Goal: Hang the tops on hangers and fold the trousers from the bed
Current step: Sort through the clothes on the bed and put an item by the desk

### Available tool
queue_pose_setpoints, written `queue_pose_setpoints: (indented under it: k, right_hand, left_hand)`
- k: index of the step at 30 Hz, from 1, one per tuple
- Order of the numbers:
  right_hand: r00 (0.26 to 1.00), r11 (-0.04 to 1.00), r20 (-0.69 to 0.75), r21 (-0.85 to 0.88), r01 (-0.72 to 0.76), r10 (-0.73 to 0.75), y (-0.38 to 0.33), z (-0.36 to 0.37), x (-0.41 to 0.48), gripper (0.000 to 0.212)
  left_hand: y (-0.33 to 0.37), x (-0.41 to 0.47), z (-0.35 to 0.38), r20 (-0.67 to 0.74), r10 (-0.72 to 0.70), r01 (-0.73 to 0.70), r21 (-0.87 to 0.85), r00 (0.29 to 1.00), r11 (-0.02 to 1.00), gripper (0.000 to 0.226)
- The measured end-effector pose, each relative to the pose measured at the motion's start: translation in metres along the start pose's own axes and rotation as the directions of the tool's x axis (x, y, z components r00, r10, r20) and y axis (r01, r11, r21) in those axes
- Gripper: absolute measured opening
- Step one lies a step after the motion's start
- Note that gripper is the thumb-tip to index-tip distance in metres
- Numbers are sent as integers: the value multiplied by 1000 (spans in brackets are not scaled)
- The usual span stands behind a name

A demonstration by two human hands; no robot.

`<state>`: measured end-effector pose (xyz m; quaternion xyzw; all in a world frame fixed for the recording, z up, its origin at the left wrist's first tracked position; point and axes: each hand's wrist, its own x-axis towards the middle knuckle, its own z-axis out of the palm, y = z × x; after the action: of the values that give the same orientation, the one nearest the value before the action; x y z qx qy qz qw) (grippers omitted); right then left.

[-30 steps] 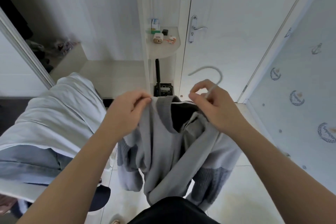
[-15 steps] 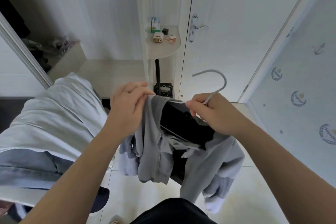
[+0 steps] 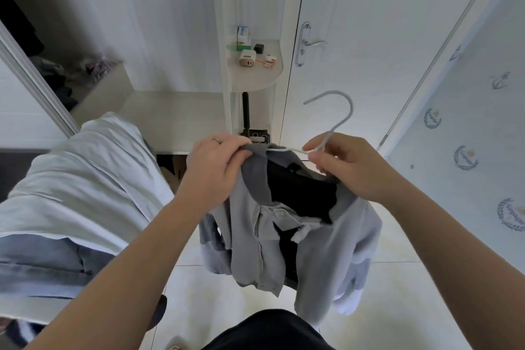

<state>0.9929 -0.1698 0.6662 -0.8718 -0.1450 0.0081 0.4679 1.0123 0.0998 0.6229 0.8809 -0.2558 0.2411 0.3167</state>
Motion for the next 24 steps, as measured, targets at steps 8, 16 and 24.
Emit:
queue_pose_setpoints:
  k: [8, 16, 24]
  right_hand:
    - [970, 965, 95, -160, -209, 225, 77, -34, -31, 17]
    - [985, 977, -13, -121, -174, 174, 68, -38, -18, 14]
    - [994, 990, -50, 103, -91, 97, 76, -27, -22, 25]
  left_hand:
    - [-25, 18, -40, -96, -74, 71, -36, 993, 997, 22]
    - [-46, 23, -58, -128, -50, 55, 34, 990, 998, 23]
    - [-54, 20, -70, -110, -64, 74, 89, 992, 993, 22]
